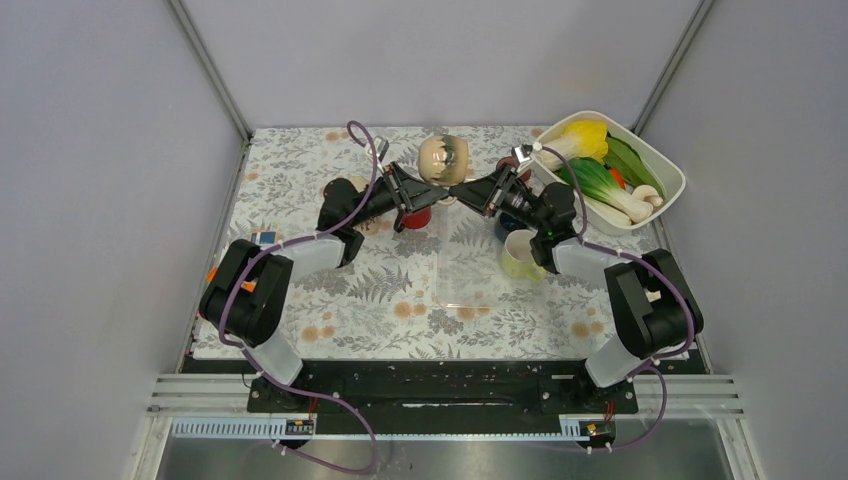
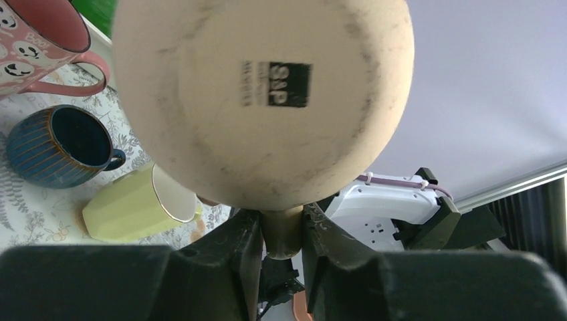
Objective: Turn the mug right side up
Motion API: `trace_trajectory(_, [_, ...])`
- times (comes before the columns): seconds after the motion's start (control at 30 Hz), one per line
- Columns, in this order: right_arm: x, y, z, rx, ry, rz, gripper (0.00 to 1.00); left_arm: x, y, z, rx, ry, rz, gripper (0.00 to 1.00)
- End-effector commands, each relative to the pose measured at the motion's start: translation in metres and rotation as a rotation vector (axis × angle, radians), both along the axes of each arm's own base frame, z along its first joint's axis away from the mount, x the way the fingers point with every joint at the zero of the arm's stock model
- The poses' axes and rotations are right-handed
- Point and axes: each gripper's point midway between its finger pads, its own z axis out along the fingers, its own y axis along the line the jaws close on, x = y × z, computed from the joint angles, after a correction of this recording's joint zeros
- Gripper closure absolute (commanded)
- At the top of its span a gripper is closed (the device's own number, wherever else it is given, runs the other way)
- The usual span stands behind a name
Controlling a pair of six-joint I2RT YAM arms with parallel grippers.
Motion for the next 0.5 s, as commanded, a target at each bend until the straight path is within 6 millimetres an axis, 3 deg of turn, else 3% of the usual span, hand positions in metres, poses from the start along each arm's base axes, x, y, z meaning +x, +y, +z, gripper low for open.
trace_trajectory(0.0, [0.007, -0.014, 0.056, 0.052, -0.172, -0.108, 1.0, -0.052, -0.021, 0.026, 0.002, -0.219, -0.216, 0.64])
trace_trajectory(0.13, [0.003, -0.015, 0.054, 0.024, -0.199, -0.103, 1.0, -0.044, -0.016, 0.022, 0.015, -0.202, -0.187, 0.46])
trace_trajectory(0.37, [0.002, -0.013, 0.044, -0.032, -0.205, -0.094, 1.0, -0.037, -0.01, 0.018, 0.037, -0.186, -0.163, 0.37])
trace_trajectory(0.47, [0.002, -0.013, 0.045, -0.053, -0.22, -0.094, 1.0, -0.034, -0.007, 0.017, 0.044, -0.18, -0.152, 0.28])
